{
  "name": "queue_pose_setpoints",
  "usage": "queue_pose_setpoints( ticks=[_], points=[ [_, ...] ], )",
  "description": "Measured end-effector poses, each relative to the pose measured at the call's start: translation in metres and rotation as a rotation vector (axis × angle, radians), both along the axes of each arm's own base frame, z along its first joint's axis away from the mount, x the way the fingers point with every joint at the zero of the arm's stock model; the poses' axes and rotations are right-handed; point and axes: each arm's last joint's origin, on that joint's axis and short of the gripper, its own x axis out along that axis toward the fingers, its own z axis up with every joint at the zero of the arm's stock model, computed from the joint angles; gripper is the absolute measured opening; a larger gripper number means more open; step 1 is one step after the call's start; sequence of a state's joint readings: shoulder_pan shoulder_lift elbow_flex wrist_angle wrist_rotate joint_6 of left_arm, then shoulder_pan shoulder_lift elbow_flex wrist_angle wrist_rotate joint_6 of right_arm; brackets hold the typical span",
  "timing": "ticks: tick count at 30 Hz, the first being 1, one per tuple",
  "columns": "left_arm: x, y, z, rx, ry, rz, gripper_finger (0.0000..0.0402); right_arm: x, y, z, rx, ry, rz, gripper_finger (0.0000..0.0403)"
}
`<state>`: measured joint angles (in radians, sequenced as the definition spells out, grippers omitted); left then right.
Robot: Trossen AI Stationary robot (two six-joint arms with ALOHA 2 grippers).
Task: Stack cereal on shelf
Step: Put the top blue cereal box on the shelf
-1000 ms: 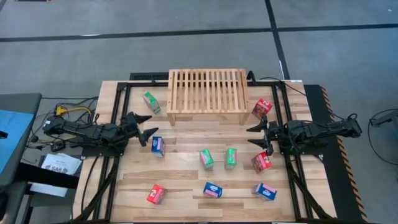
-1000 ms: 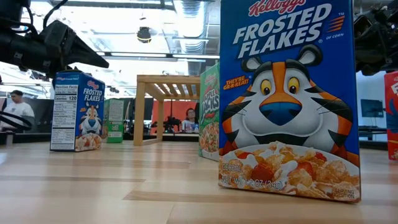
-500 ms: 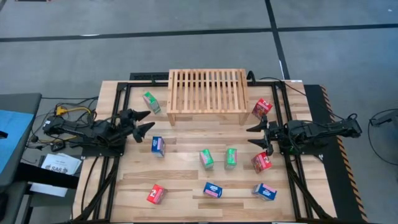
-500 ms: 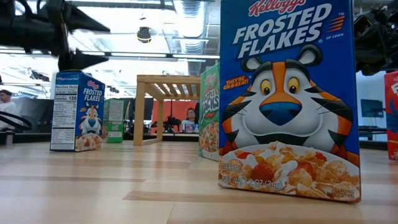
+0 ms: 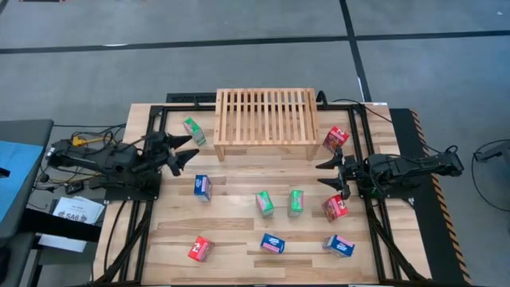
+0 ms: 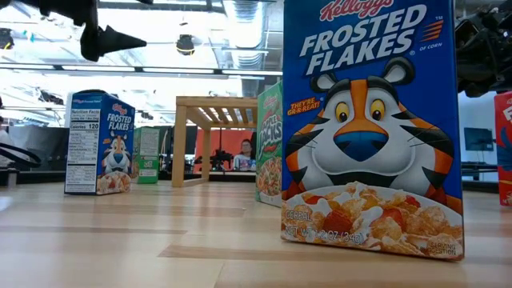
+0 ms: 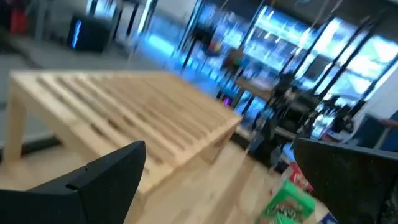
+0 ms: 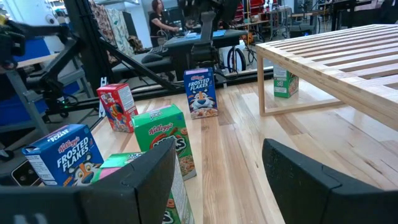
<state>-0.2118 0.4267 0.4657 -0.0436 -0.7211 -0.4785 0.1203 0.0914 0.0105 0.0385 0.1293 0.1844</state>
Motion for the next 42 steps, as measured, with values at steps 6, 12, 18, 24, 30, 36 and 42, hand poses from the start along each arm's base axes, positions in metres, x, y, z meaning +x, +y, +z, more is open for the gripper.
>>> queue_pose_setpoints(
  ticks=[6,12,18,24,30,36,42],
  points=[
    [0.014,-0.004,0.021,-0.193,0.203,0.019,0.04,0.0,0.0,0.0,0.0,0.0,0.0,0.0266],
    [0.034,-0.01,0.025,-0.356,0.391,0.017,0.04,0.0,0.0,0.0,0.0,-0.001,0.0,0.0266],
    [0.052,-0.017,0.011,-0.477,0.532,-0.003,0.04,0.0,0.0,0.0,0.0,0.0,0.0,0.0266],
    [0.058,-0.019,-0.001,-0.543,0.616,0.035,0.04,0.0,0.0,0.0,0.0,-0.001,0.0,0.0266],
    [0.067,-0.021,-0.009,-0.546,0.662,0.052,0.04,0.0,0.0,0.0,0.0,-0.001,0.0,0.0266],
    [0.078,-0.024,-0.021,-0.555,0.733,0.062,0.04,0.0,0.0,0.0,0.0,0.0,0.0,0.0266],
    [0.086,-0.027,-0.032,-0.585,0.795,0.072,0.04,0.0,0.0,0.0,0.0,0.0,0.0,0.0266]
  ],
)
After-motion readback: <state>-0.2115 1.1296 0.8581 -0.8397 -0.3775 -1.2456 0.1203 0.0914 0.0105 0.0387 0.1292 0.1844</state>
